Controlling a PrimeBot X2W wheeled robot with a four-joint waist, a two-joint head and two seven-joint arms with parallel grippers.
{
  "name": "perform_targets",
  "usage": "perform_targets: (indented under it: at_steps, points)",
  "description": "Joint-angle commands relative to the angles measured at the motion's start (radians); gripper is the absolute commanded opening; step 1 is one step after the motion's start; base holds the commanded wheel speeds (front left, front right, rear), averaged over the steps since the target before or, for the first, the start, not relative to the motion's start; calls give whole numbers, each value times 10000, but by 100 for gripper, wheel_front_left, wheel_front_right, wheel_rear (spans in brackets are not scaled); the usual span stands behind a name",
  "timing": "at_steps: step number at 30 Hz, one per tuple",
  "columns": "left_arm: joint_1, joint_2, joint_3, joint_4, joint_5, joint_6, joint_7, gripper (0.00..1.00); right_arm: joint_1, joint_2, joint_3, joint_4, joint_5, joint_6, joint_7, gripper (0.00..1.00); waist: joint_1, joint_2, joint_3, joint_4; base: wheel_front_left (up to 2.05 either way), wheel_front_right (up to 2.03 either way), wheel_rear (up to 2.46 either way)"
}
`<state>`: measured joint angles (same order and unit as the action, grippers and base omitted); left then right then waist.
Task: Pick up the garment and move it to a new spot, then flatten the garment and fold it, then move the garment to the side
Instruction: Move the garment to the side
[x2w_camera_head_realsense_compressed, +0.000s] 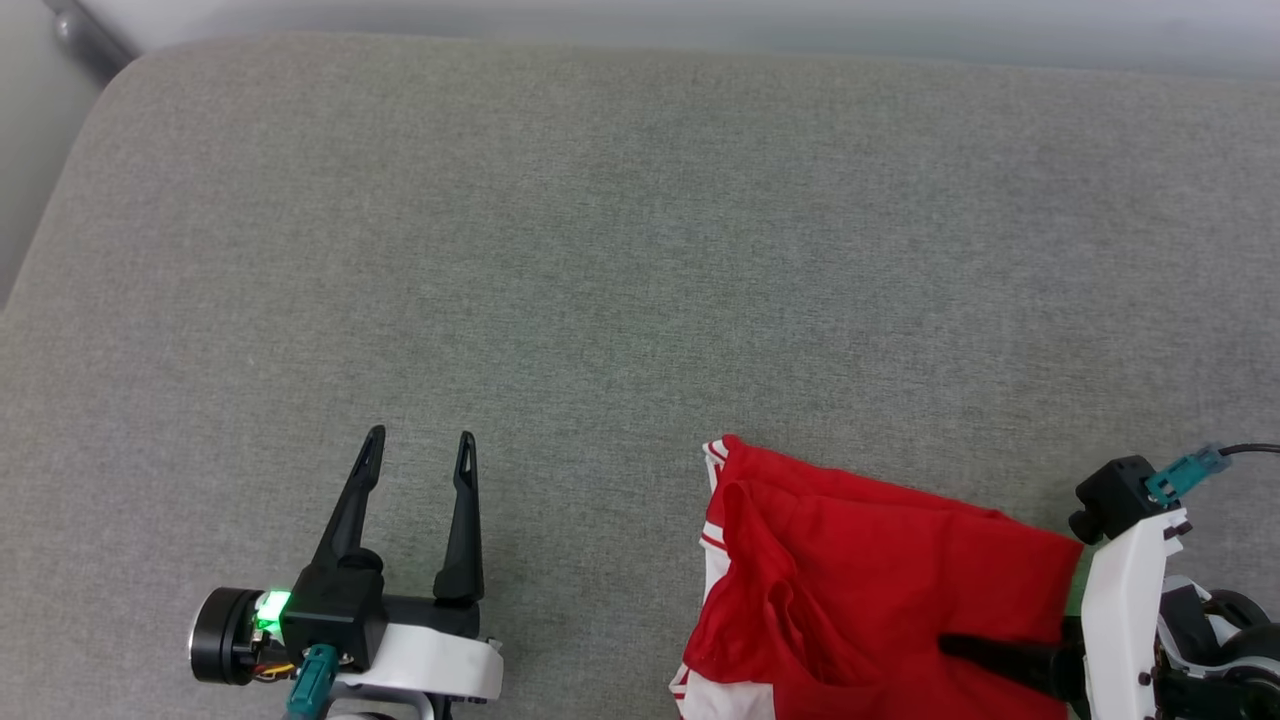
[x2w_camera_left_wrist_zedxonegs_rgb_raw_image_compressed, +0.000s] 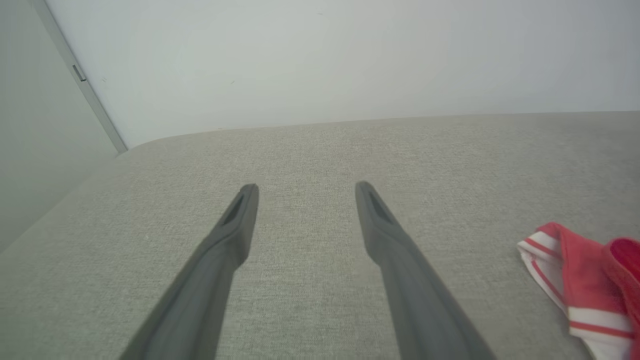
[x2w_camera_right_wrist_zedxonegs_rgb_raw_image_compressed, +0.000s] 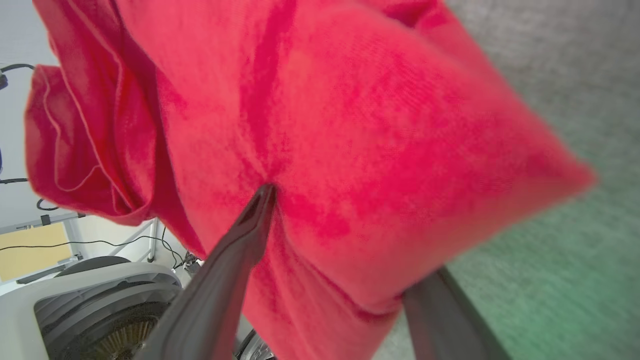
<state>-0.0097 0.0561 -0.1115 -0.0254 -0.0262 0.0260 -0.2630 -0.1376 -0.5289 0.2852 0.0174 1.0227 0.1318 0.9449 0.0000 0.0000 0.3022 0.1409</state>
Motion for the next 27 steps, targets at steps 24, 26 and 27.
perform_targets:
  at_steps: [24, 26, 27]
  points:
    - [1023, -44, 402, 9, -239, 165, -22, 100, -1928, -2979, 2276, -1342, -722, -16, -1157, 0, 0, 0, -1505, -2266, 0, 0, 0]
    - [890, -50, 424, -73, -252, 163, -20, 100, -2308, -3296, 2249, -1379, -893, -16, -1026, 0, 0, 0, -1248, -2681, 0, 0, 0]
    - [805, -52, 439, -99, -243, 150, -20, 100, -2482, -3431, 2236, -1363, -994, -16, -987, 0, 0, 0, -1095, -2874, 0, 0, 0]
